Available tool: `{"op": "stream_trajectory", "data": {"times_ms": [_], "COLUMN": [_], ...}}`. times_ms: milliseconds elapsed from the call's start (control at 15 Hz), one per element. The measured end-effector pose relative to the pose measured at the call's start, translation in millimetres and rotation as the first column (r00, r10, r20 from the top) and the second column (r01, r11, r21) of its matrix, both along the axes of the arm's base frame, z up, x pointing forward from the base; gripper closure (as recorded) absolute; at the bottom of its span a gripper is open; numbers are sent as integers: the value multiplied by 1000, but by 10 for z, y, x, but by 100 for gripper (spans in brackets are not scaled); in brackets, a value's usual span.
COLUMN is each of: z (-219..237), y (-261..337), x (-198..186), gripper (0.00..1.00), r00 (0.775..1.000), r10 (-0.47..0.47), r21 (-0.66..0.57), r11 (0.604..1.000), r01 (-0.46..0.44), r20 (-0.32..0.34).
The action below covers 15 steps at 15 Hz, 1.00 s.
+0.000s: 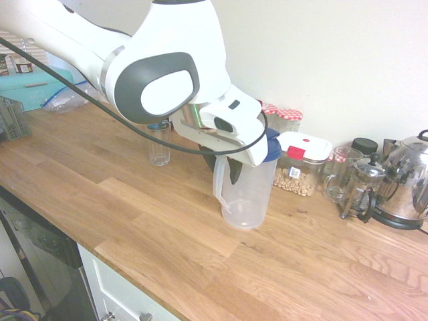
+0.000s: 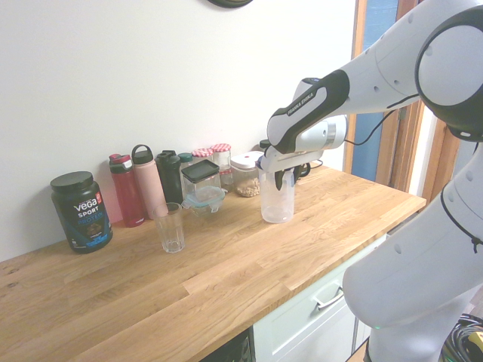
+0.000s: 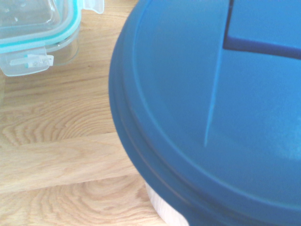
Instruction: Pour me some water
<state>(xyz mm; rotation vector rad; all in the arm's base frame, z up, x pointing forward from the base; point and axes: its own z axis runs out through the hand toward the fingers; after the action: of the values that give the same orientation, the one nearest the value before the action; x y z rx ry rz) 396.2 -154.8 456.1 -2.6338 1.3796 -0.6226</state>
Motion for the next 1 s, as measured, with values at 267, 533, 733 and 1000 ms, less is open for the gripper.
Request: {"op": "stream_trajectory", "data": {"times_ms": [267, 533, 733, 1000], "z": [5, 3, 29, 506], "y": [-20, -30, -30, 74], "x": [-2, 10, 4, -45], "gripper": [100, 100, 100, 100], "r00": [1000, 1000, 1000, 988], "r10": [-6, -7, 15, 155], "r21": [-4, -10, -22, -70], "r11": [1000, 1000, 1000, 986], "r01": [6, 7, -15, -155], "r20": [5, 13, 11, 7]}}
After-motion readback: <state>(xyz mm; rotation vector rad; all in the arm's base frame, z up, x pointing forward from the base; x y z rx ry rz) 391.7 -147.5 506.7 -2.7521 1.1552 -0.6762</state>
